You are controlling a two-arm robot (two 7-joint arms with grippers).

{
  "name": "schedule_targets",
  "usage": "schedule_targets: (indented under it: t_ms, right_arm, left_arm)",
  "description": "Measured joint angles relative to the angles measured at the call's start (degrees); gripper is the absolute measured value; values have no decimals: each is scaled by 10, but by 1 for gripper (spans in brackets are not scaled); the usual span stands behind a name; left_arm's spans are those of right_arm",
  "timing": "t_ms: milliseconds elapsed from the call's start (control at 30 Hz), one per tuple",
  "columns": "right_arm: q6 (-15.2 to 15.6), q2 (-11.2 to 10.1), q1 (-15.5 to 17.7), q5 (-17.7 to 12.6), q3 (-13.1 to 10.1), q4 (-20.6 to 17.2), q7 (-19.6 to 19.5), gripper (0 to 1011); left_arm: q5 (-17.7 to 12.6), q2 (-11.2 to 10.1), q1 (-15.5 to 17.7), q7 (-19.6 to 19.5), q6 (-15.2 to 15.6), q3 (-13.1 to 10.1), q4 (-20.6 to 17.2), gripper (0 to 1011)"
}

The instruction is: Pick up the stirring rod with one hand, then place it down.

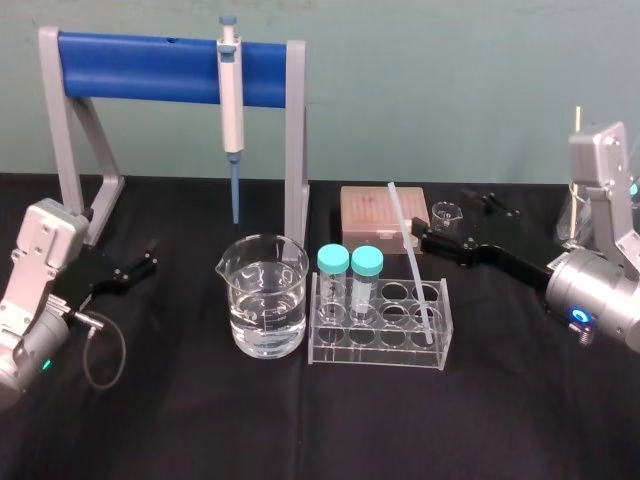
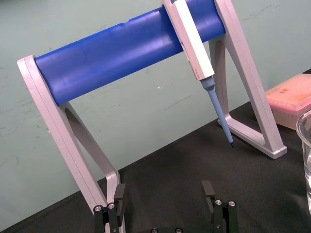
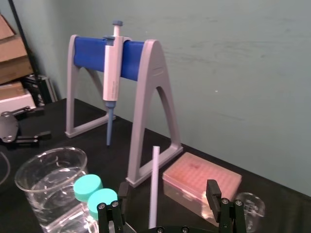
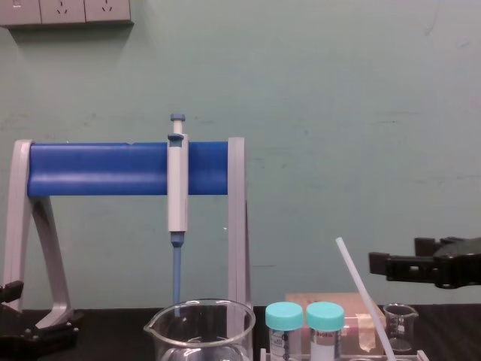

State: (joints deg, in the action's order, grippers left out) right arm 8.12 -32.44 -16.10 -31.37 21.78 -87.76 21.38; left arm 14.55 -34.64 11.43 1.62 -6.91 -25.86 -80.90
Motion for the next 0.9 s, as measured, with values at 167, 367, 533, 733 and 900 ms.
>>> schedule_targets:
  t_ms: [167, 367, 533, 733, 900]
  right_arm:
    - [16, 16, -15, 2, 7, 12, 11, 1003]
    - [32, 40, -39, 15, 18, 41, 15, 1003]
    - [39, 58, -56, 25, 26, 64, 15, 1003]
    - [43, 76, -71, 36, 32, 87, 15, 1003]
    - [46, 84, -77, 43, 34, 99, 15, 1003]
  left_arm:
    - [0, 0, 0, 0, 0, 0, 0, 1000]
    - [0, 0, 0, 0, 0, 0, 0, 1000]
    - [0, 0, 0, 0, 0, 0, 0, 1000]
    - [0, 0, 0, 0, 0, 0, 0, 1000]
    - [0, 0, 0, 0, 0, 0, 0, 1000]
